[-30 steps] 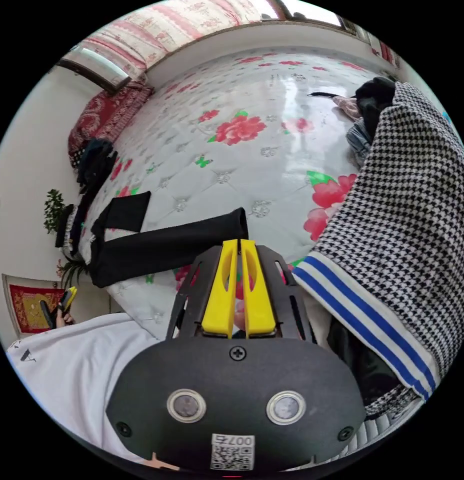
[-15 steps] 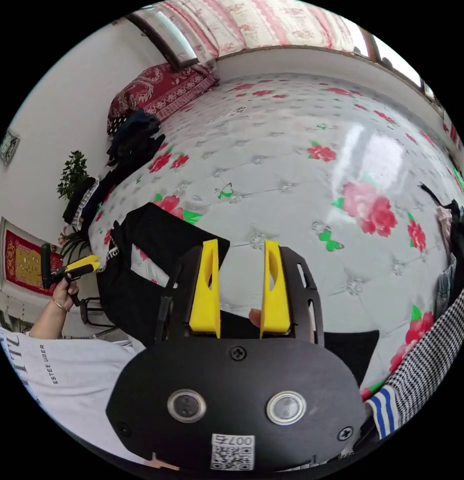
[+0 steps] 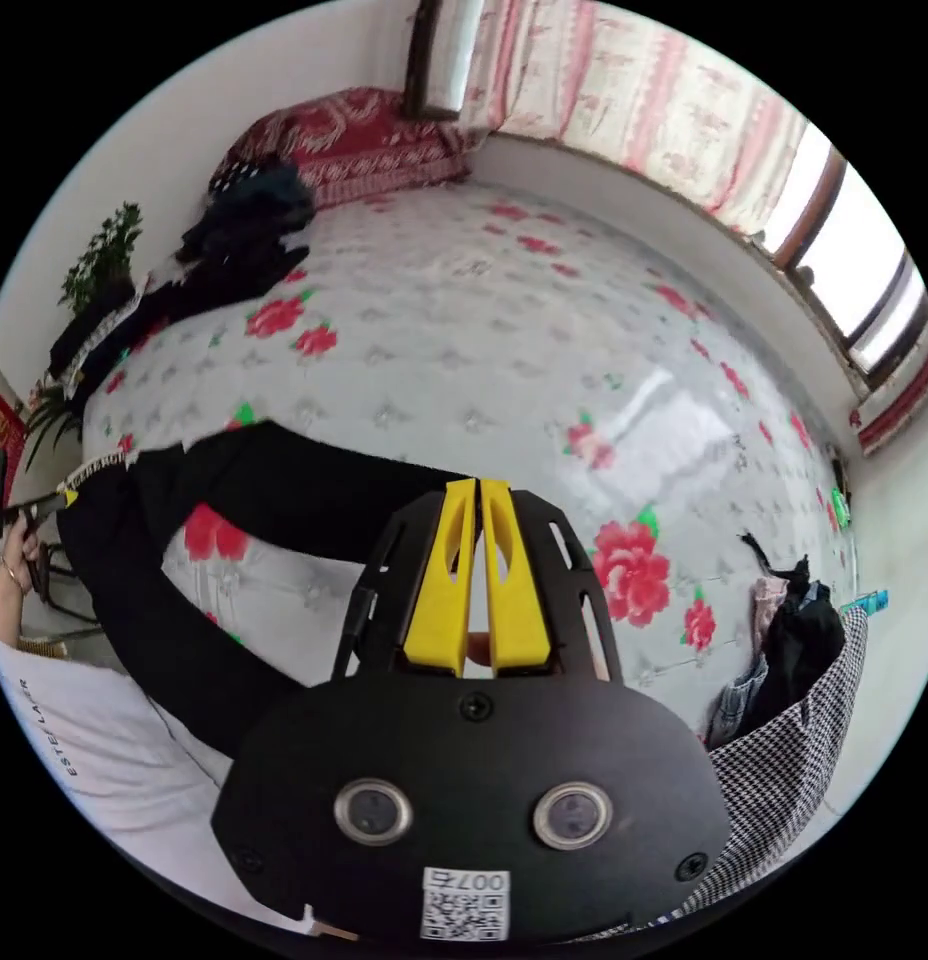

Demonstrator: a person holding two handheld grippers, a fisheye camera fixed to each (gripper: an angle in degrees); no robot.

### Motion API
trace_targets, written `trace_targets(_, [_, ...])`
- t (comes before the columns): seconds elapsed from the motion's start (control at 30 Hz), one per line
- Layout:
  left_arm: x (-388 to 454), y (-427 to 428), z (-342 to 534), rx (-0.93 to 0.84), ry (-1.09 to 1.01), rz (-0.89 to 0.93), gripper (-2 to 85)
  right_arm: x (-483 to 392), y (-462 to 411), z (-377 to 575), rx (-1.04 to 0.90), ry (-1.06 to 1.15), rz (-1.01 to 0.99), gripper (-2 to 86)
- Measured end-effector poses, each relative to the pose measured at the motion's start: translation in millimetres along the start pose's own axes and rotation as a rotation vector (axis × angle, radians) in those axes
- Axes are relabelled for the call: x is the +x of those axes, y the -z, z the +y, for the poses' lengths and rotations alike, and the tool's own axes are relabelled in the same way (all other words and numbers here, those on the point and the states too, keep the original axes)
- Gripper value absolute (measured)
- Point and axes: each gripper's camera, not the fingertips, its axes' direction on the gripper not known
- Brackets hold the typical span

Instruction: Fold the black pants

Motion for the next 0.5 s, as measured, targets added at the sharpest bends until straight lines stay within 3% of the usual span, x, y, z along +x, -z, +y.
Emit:
trace_targets(0.03, [-11.1, 6.1, 0.6, 0.018, 0.038, -0.013, 1.8, 30.9, 37.0, -5.0, 0.112, -0.026, 0.026, -0.2])
trace_targets(0.13, [-20.6, -4.3, -1.2, 0.012, 0.078, 0.011, 2.9, 82.8, 80.5, 1.0, 0.215, -0.088, 0.009, -0.2])
trace_targets(0.4, [7.4, -17.4, -27.6, -0.017, 0.045, -0.098, 9.4, 135.2, 4.6, 140.9, -0.219, -0.295, -0.16, -0.2])
trace_targets(0.5, [44.4, 1.7, -47.7, 0.024, -0.106, -0.232, 9.5, 137.4, -1.6, 172.4, -0.286, -0.331, -0.174, -0.2])
